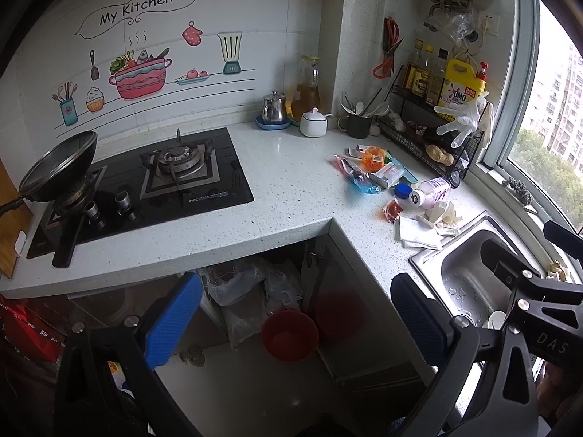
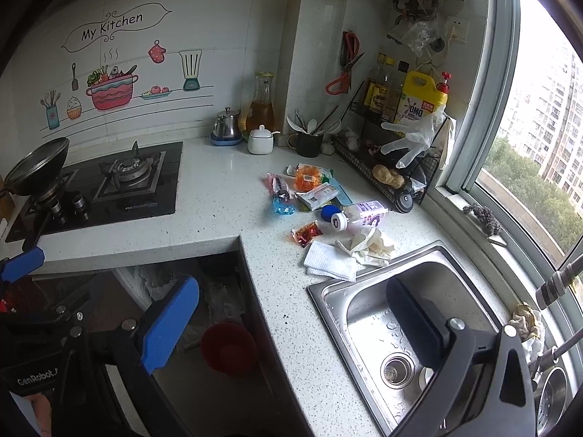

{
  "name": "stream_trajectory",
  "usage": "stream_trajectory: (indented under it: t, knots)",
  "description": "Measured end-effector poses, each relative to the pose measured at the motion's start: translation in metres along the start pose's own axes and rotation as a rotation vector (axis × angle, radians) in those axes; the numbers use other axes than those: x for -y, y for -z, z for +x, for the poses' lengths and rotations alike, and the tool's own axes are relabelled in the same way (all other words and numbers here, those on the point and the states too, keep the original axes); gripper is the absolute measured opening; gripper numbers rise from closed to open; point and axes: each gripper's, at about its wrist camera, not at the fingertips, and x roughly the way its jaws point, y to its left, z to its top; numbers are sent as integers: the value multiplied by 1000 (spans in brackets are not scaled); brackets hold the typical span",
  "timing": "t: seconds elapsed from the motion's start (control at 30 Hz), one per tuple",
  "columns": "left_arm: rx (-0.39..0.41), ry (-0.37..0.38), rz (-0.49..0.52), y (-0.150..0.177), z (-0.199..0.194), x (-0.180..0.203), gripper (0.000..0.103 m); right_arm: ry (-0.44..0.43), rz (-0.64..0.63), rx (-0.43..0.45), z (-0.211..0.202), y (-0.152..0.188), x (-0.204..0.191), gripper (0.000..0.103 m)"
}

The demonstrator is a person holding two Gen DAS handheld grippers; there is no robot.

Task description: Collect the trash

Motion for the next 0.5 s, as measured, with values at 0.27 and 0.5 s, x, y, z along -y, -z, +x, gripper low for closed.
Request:
stream_trajectory:
  t: [0.27, 0.5]
  knots:
    - [15, -2, -22, -1, -2, -1, 103, -12, -19, 6, 1, 1, -2, 103]
    - [-1, 6, -45, 3, 3, 2, 103, -21, -49, 4, 6, 3, 2, 103]
